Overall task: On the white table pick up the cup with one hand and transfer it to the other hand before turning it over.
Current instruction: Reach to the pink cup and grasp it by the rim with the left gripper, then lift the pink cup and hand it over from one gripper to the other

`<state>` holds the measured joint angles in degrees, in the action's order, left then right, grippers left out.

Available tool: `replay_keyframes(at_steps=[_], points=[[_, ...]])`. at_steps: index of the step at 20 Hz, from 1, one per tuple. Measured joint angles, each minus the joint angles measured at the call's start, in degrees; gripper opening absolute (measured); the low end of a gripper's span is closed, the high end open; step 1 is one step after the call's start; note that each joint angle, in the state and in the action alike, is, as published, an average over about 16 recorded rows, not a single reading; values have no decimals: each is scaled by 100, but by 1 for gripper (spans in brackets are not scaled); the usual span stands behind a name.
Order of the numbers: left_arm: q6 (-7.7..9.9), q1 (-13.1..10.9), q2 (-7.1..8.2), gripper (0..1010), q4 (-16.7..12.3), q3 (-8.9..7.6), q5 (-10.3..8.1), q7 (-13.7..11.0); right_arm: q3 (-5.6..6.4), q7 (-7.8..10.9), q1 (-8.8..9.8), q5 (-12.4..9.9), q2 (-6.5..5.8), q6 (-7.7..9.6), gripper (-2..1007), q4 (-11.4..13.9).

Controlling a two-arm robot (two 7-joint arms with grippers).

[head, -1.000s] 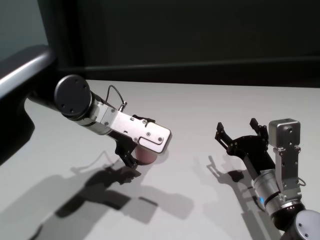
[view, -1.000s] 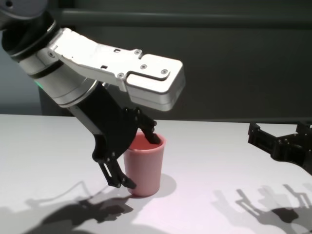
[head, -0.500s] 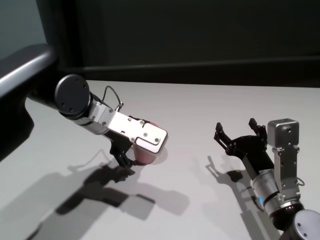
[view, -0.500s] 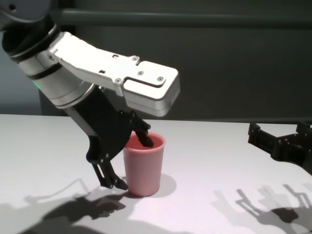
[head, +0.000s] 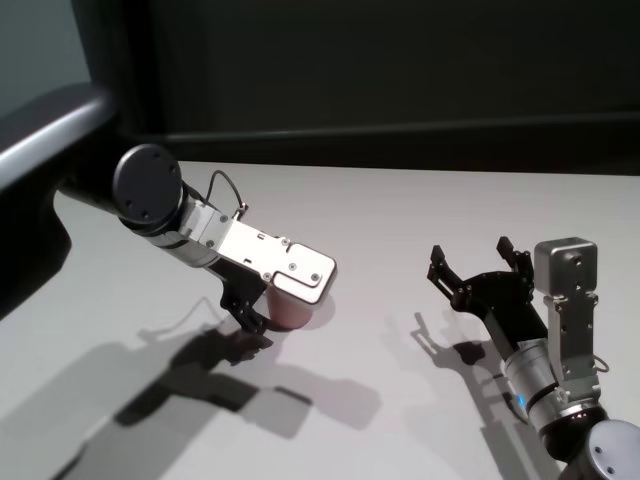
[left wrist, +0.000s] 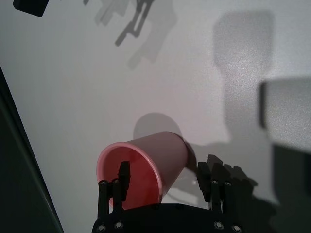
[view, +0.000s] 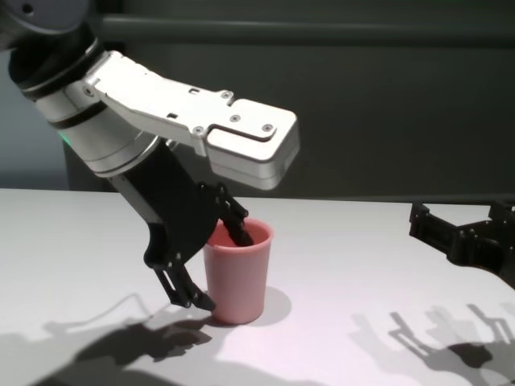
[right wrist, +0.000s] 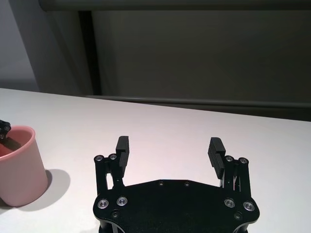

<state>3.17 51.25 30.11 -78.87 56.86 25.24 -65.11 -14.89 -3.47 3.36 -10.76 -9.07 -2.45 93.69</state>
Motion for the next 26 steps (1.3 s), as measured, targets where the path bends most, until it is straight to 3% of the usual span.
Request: replay_keyframes(at_steps=[5, 16, 21, 26], points=[[-26, 22, -10, 785, 57, 51, -80, 19, 0, 0, 0, 0, 0, 0, 1002, 0], [-106, -8, 48, 417, 136, 105, -292, 188, 0, 0, 0, 0, 0, 0, 1002, 0], [-135, -87, 154, 251, 104, 54, -450, 337, 0, 0, 0, 0, 0, 0, 1002, 0], [-177, -223, 274, 132, 75, -114, -744, 587, 0, 0, 0, 0, 0, 0, 1002, 0]])
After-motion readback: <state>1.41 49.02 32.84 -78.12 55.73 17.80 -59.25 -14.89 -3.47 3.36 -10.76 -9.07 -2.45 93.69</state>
